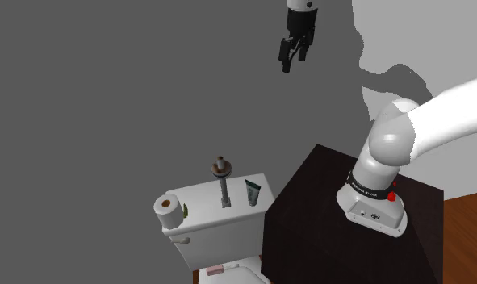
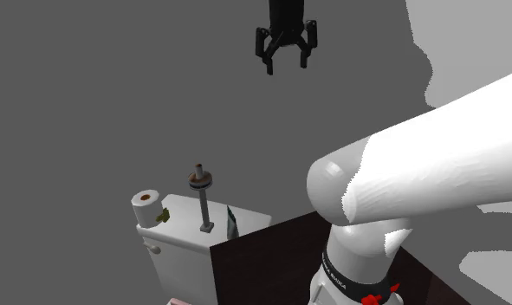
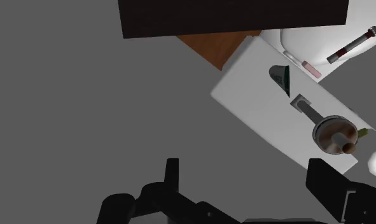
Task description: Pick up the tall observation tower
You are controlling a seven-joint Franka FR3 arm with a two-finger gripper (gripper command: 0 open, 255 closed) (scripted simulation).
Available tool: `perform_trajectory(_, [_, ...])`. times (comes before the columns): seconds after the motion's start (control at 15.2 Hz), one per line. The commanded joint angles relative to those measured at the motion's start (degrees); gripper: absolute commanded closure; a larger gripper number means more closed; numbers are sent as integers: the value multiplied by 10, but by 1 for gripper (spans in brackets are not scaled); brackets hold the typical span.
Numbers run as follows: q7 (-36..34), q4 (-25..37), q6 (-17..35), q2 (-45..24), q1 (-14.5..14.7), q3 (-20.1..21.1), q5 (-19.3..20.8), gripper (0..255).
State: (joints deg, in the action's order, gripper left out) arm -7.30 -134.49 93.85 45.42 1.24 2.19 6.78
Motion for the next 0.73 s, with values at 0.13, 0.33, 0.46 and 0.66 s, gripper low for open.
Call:
perform_trajectory(0.13, [-12, -24, 35, -10, 7, 10, -9, 0])
perform_trajectory(0.33, [-30, -54, 89, -32, 17, 24, -22, 0])
perform_trajectory(0.46, [-42, -71, 126, -50, 24, 35, -30, 0])
perform_trajectory(0.66, [-59, -91, 183, -83, 34, 52, -41, 0])
